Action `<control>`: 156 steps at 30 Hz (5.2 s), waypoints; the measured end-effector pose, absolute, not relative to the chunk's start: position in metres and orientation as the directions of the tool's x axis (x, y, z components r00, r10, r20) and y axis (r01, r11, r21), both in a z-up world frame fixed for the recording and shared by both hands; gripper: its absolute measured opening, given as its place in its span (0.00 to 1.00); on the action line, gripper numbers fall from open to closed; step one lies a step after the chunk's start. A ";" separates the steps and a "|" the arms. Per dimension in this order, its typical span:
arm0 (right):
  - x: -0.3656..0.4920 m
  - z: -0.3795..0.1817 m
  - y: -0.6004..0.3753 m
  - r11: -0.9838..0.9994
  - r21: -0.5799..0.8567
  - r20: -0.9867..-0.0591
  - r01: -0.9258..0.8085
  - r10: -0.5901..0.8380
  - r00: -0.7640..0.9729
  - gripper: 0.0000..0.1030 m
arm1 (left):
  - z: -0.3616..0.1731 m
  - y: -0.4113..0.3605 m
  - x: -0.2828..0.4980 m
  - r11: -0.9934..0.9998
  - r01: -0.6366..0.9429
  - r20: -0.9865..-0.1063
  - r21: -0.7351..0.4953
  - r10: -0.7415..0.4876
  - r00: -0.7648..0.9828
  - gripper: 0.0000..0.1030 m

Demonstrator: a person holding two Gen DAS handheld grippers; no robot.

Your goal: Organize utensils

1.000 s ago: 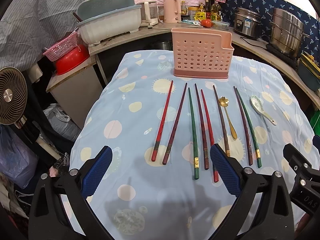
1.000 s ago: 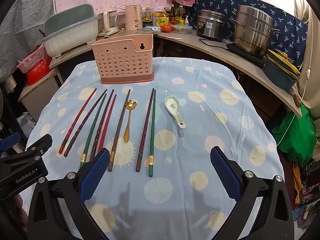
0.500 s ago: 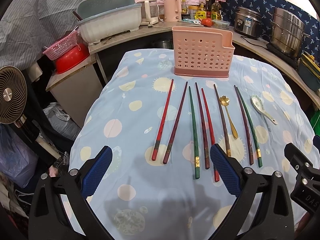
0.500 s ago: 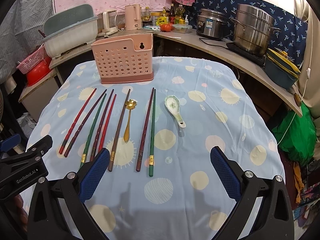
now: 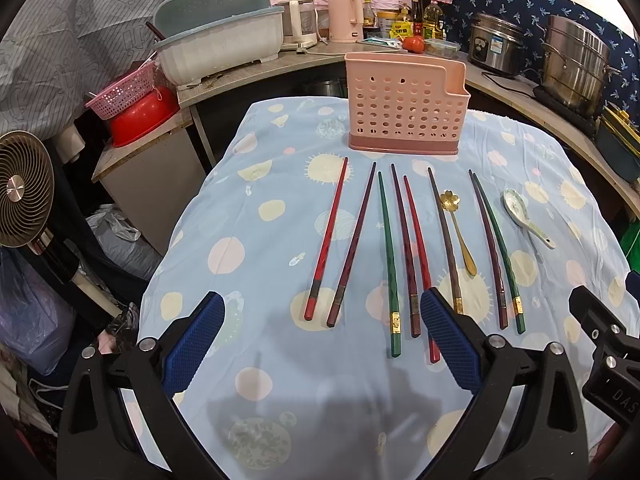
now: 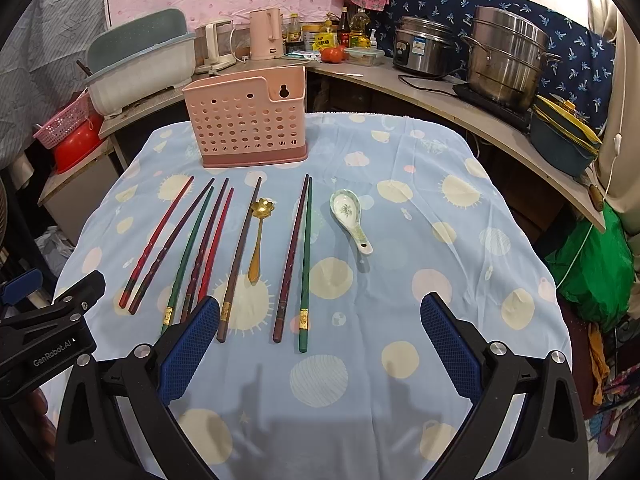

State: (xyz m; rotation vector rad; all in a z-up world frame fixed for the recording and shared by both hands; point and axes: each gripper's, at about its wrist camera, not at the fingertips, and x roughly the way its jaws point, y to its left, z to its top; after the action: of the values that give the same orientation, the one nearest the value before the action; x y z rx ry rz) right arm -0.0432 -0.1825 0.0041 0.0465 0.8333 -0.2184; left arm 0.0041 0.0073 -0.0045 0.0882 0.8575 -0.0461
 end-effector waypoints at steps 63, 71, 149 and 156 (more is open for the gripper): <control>-0.018 -0.016 -0.211 0.965 -0.005 -0.793 0.260 -0.162 0.587 0.93 | -0.047 0.059 0.052 1.000 -0.002 -0.824 0.031 0.027 0.566 0.91; -0.004 -0.027 -0.215 0.963 -0.011 -0.813 0.268 -0.165 0.559 0.93 | -0.077 0.057 0.067 0.999 0.034 -0.856 0.042 0.019 0.516 0.79; 0.068 -0.067 -0.270 0.916 0.299 -0.833 0.268 0.114 0.542 0.11 | -0.084 0.041 0.089 0.987 0.132 -0.878 -0.097 -0.147 0.455 0.08; 0.050 -0.057 -0.259 0.930 0.280 -0.829 0.238 0.109 0.549 0.10 | -0.065 0.042 0.078 0.983 0.146 -0.855 -0.114 -0.172 0.490 0.08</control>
State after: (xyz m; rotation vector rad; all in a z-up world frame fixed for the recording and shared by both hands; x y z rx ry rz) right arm 0.0501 -0.2592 -0.0573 0.3848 0.9935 -0.0786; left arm 0.0780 0.0418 -0.0650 -0.0273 1.0413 -0.1927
